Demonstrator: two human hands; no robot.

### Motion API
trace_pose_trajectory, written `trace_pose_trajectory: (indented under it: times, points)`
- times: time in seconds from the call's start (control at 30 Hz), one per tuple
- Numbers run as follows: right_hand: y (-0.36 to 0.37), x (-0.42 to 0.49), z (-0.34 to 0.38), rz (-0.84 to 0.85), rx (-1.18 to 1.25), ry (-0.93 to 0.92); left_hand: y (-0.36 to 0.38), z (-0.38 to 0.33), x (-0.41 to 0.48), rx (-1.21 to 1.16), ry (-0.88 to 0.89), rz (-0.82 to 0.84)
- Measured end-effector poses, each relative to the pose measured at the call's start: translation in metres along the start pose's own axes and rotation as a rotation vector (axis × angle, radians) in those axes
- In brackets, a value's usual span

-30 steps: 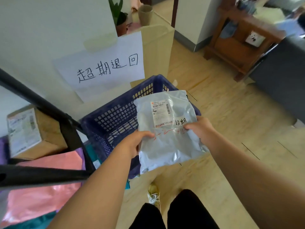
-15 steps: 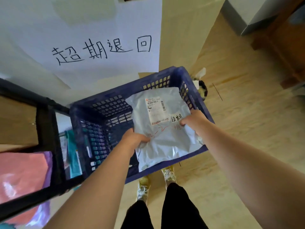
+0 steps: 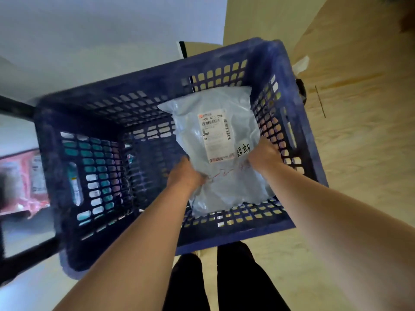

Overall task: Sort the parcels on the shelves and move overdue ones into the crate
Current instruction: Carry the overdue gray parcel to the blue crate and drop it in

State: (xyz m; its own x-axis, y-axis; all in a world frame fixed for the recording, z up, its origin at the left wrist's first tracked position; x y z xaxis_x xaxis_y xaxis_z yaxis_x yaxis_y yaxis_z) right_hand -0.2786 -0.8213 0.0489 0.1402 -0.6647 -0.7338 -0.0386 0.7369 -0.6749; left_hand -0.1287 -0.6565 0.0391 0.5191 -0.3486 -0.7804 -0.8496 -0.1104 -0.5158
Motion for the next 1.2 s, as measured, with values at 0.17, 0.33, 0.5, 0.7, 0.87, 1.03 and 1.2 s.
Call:
trace_pose_trajectory:
  times: [0.17,0.33,0.5,0.7,0.87,1.03,1.2]
  points:
    - [0.017,0.018,0.0,0.052,-0.183,0.073,0.013,0.003,0.02,0.11,0.068,0.033]
    - [0.027,0.026,0.0,0.146,-0.347,0.08,0.014,0.007,0.039,0.12,0.059,0.11]
    - [0.023,0.021,0.0,-0.029,-0.33,0.005,-0.005,0.001,0.028,0.313,0.208,-0.073]
    - [0.032,0.01,0.036,-0.221,-0.648,-0.502,0.007,-0.015,0.018,0.717,0.556,-0.099]
    - [0.052,0.029,0.04,-0.061,-0.701,-0.557,0.025,-0.004,0.036,0.867,0.492,-0.013]
    - [0.058,0.041,0.043,-0.035,-0.71,-0.533,0.033,-0.003,0.047,0.818,0.442,0.02]
    - [0.055,0.042,0.043,-0.005,-0.693,-0.53,0.03,-0.004,0.043,0.821,0.426,0.036]
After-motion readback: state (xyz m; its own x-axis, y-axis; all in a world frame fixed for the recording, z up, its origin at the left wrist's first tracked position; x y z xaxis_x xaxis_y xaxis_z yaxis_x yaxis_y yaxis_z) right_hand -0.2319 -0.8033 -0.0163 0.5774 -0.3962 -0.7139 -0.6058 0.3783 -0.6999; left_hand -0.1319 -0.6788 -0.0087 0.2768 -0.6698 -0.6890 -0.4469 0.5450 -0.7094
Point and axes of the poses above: each hand's wrist, its own x-axis towards the middle knuckle, its own y-axis out of the palm, z = x × y, the point moved 6 cm from there along x, towards the middle knuckle, and after that the axes turned 11 degrees about -x, right-handed, at the moved point
